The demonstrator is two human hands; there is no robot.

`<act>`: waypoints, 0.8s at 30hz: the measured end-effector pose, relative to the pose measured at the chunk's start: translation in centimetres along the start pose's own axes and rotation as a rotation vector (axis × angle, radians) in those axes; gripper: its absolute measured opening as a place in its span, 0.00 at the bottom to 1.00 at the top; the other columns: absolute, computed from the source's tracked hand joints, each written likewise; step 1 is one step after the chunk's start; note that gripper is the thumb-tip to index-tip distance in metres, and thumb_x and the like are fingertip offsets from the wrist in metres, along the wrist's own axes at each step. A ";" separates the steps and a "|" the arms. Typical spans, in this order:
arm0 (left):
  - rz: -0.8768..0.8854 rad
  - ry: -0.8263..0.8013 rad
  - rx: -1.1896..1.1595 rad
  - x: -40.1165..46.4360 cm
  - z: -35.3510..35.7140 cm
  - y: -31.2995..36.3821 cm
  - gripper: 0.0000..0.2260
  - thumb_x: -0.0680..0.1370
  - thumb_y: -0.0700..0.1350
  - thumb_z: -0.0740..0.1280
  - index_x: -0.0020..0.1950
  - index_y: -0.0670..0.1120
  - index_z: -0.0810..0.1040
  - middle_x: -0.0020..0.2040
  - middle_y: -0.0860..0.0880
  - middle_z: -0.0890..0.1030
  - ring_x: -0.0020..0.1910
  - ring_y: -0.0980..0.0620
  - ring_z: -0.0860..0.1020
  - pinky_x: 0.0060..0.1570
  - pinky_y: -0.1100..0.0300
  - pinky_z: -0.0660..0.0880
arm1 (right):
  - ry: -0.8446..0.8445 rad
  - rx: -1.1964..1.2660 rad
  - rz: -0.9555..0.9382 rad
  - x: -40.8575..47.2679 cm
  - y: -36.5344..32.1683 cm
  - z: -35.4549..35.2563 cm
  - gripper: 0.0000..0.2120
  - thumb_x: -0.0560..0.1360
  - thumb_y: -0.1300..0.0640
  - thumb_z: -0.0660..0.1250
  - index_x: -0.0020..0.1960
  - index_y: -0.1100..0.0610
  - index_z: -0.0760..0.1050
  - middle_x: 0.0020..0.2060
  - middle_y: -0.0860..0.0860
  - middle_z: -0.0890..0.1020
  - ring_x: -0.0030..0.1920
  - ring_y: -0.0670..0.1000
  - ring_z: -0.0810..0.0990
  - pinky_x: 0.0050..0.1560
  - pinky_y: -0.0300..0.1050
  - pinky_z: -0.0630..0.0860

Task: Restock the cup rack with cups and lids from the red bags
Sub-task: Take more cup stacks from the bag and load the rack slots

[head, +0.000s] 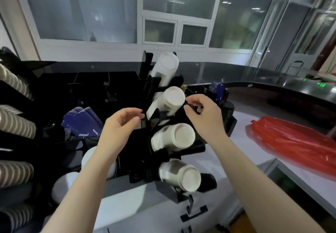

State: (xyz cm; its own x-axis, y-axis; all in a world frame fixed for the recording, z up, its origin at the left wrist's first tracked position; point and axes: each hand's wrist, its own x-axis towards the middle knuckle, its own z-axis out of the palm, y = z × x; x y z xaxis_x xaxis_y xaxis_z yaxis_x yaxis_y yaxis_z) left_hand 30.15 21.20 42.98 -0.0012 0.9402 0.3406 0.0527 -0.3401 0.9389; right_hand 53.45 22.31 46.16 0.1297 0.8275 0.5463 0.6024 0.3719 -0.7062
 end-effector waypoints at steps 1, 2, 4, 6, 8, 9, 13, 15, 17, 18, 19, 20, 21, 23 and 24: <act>0.014 0.003 0.004 0.9 -0.1 0.3 0.11 0.78 0.37 0.64 0.53 0.53 0.80 0.49 0.54 0.84 0.52 0.56 0.80 0.54 0.58 0.74 | 0.004 0.017 0.005 1.1 -0.2 0.2 0.09 0.73 0.56 0.70 0.52 0.47 0.77 0.49 0.40 0.80 0.50 0.37 0.76 0.49 0.27 0.71; 0.028 0.007 0.003 1.8 -0.1 0.5 0.11 0.78 0.37 0.64 0.53 0.52 0.80 0.49 0.53 0.84 0.52 0.56 0.80 0.54 0.58 0.75 | 0.010 0.038 0.008 2.2 -0.3 0.5 0.11 0.72 0.56 0.71 0.53 0.47 0.77 0.50 0.40 0.80 0.51 0.38 0.77 0.50 0.29 0.72; 0.053 0.016 -0.008 3.8 0.0 0.9 0.12 0.77 0.36 0.65 0.53 0.52 0.79 0.50 0.52 0.84 0.52 0.55 0.81 0.55 0.58 0.76 | 0.031 0.070 0.010 4.6 -0.7 1.1 0.14 0.72 0.56 0.72 0.56 0.46 0.75 0.51 0.40 0.79 0.51 0.37 0.77 0.51 0.30 0.74; 0.060 0.013 -0.019 6.0 0.2 1.0 0.13 0.76 0.37 0.67 0.56 0.52 0.77 0.52 0.52 0.82 0.52 0.57 0.81 0.55 0.60 0.77 | 0.065 0.064 0.019 7.1 -0.9 1.8 0.18 0.71 0.56 0.72 0.59 0.47 0.74 0.51 0.42 0.78 0.50 0.37 0.77 0.51 0.30 0.74; 0.051 -0.029 -0.012 8.4 0.2 0.9 0.19 0.74 0.39 0.71 0.61 0.53 0.73 0.56 0.53 0.80 0.54 0.60 0.79 0.55 0.64 0.76 | 0.074 0.030 0.023 9.6 -1.1 2.6 0.22 0.70 0.55 0.73 0.61 0.49 0.73 0.52 0.43 0.78 0.50 0.39 0.77 0.49 0.31 0.73; 0.040 -0.058 0.004 9.6 0.2 0.6 0.24 0.72 0.41 0.73 0.64 0.54 0.70 0.58 0.54 0.78 0.56 0.61 0.78 0.56 0.64 0.75 | 0.062 0.000 0.022 10.7 -1.2 3.0 0.24 0.69 0.54 0.74 0.63 0.50 0.72 0.53 0.44 0.78 0.51 0.40 0.77 0.50 0.32 0.72; 0.027 -0.114 0.108 13.9 0.6 -0.8 0.39 0.64 0.53 0.77 0.71 0.57 0.63 0.64 0.55 0.72 0.63 0.60 0.71 0.62 0.61 0.68 | -0.029 -0.123 -0.013 13.8 -1.9 4.3 0.30 0.66 0.48 0.76 0.65 0.50 0.71 0.57 0.45 0.77 0.57 0.46 0.75 0.56 0.40 0.71; 0.009 -0.148 0.136 15.5 0.8 -1.3 0.45 0.58 0.59 0.77 0.71 0.59 0.61 0.64 0.58 0.71 0.63 0.60 0.71 0.60 0.62 0.68 | -0.081 -0.152 -0.045 14.5 -2.2 4.7 0.26 0.64 0.46 0.76 0.60 0.45 0.71 0.52 0.38 0.77 0.54 0.44 0.75 0.50 0.33 0.69; -0.009 -0.205 0.110 16.6 0.9 -1.9 0.47 0.56 0.60 0.78 0.71 0.63 0.59 0.63 0.59 0.71 0.63 0.61 0.71 0.62 0.60 0.70 | -0.118 -0.163 -0.068 15.0 -2.5 4.8 0.24 0.63 0.44 0.75 0.55 0.37 0.69 0.45 0.30 0.74 0.48 0.36 0.75 0.42 0.24 0.65; -0.009 -0.232 0.088 17.0 0.9 -2.2 0.48 0.56 0.59 0.78 0.71 0.64 0.59 0.64 0.59 0.71 0.64 0.62 0.71 0.64 0.59 0.69 | -0.136 -0.165 -0.074 15.2 -2.6 4.8 0.24 0.63 0.43 0.75 0.54 0.36 0.69 0.44 0.29 0.74 0.46 0.33 0.74 0.40 0.23 0.64; -0.007 -0.253 0.066 17.3 0.8 -2.4 0.49 0.56 0.59 0.79 0.71 0.64 0.58 0.65 0.58 0.70 0.64 0.61 0.71 0.64 0.58 0.69 | -0.155 -0.168 -0.077 15.4 -2.7 4.7 0.24 0.62 0.42 0.75 0.55 0.36 0.70 0.44 0.28 0.74 0.46 0.32 0.73 0.40 0.24 0.64; -0.005 -0.267 0.042 17.4 0.8 -2.6 0.50 0.55 0.58 0.79 0.72 0.65 0.57 0.66 0.56 0.70 0.65 0.60 0.71 0.64 0.58 0.69 | -0.176 -0.170 -0.076 15.7 -2.7 4.7 0.25 0.62 0.41 0.75 0.56 0.37 0.71 0.45 0.29 0.75 0.47 0.33 0.74 0.41 0.25 0.64; -0.003 -0.274 0.018 17.6 0.9 -2.7 0.50 0.55 0.58 0.79 0.72 0.64 0.57 0.66 0.54 0.69 0.65 0.59 0.71 0.64 0.59 0.69 | -0.199 -0.172 -0.077 15.9 -2.6 4.8 0.27 0.61 0.42 0.75 0.58 0.38 0.71 0.47 0.30 0.75 0.49 0.35 0.74 0.43 0.26 0.64; 0.001 -0.277 -0.020 17.7 1.0 -3.1 0.50 0.56 0.56 0.79 0.73 0.64 0.56 0.65 0.54 0.70 0.65 0.58 0.71 0.64 0.60 0.69 | -0.237 -0.176 -0.080 16.1 -2.1 5.0 0.32 0.61 0.44 0.76 0.62 0.41 0.69 0.50 0.33 0.75 0.51 0.39 0.74 0.43 0.27 0.64; 0.002 -0.278 -0.028 17.7 1.0 -3.2 0.50 0.57 0.56 0.79 0.73 0.64 0.56 0.64 0.56 0.70 0.64 0.59 0.72 0.63 0.61 0.69 | -0.240 -0.172 -0.076 16.2 -1.8 5.1 0.34 0.60 0.45 0.77 0.63 0.41 0.67 0.51 0.34 0.75 0.51 0.39 0.73 0.42 0.27 0.64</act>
State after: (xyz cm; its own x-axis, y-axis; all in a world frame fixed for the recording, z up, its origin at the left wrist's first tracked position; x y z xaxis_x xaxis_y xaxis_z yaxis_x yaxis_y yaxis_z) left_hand 30.99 38.93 45.93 0.2737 0.9071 0.3199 0.0244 -0.3390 0.9405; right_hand 50.44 37.16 53.99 -0.0988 0.8834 0.4580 0.7304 0.3770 -0.5695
